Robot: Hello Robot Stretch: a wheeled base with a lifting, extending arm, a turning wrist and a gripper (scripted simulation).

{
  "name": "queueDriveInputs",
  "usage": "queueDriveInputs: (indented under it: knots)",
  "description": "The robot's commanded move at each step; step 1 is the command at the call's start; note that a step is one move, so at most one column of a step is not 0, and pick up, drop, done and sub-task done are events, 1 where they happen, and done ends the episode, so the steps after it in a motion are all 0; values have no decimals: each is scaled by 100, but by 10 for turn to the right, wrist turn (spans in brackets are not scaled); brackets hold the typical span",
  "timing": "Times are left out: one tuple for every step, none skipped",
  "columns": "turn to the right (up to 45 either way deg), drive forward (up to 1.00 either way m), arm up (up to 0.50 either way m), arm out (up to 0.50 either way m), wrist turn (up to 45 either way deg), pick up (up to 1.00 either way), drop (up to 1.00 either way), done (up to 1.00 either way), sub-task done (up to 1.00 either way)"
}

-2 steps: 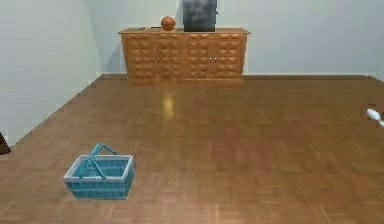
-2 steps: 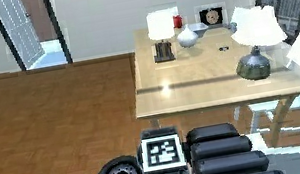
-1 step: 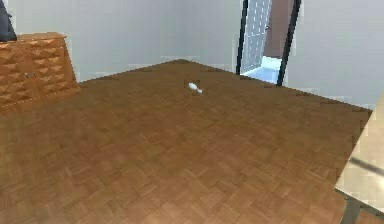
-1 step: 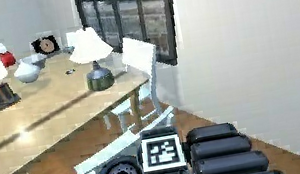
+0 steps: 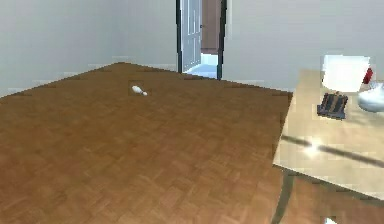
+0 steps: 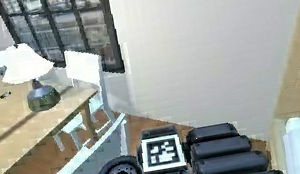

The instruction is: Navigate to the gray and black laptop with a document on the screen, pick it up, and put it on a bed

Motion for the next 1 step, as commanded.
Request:
queueDriveInputs:
  knots:
    - [450, 0, 0, 0, 0, 0, 0, 0, 0]
